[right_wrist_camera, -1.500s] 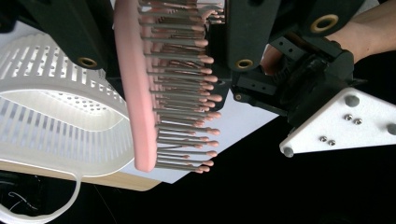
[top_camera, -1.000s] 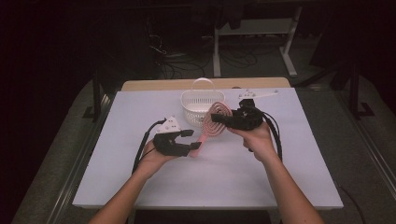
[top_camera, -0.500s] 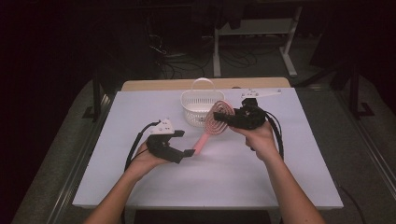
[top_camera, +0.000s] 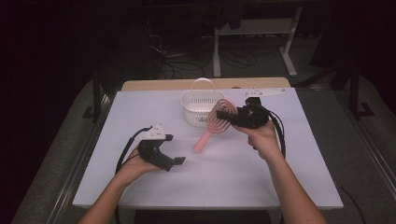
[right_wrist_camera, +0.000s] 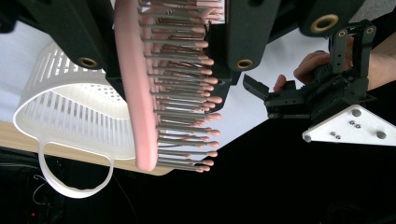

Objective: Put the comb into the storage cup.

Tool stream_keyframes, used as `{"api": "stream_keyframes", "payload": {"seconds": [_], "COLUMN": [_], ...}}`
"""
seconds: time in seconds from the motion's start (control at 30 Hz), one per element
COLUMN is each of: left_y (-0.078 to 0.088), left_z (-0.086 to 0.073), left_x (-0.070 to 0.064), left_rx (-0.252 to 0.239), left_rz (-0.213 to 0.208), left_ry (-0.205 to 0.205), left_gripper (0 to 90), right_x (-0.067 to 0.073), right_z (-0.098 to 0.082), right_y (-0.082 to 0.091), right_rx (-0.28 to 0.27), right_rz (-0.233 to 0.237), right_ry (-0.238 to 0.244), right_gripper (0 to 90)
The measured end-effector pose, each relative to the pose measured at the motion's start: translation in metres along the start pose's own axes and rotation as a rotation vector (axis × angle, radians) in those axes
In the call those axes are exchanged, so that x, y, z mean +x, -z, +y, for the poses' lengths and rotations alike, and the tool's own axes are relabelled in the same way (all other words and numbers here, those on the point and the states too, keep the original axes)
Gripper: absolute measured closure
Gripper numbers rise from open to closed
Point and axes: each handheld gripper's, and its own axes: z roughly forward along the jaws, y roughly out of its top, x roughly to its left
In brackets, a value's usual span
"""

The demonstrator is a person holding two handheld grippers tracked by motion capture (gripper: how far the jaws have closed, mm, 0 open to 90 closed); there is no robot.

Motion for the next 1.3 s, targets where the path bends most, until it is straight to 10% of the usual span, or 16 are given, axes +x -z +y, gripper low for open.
{"api": "stream_keyframes", "payload": {"seconds": [0.87,1.3], "left_y": [0.032,0.034], "left_z": [-0.057,-0.059], "left_x": [0.004,0.003], "left_rx": [-0.021,-0.003], "left_rz": [0.087,0.101], "left_ry": [0.037,0.064], "left_gripper": [0.0,0.0], "right_x": [-0.001,-0.005], "right_z": [0.000,0.004], "right_y": [0.003,0.005], "right_rx": [-0.021,-0.040], "right_rz": [-0.012,-0.025], "right_ry": [0.005,-0.024], "right_gripper": [62.9,62.9]}}
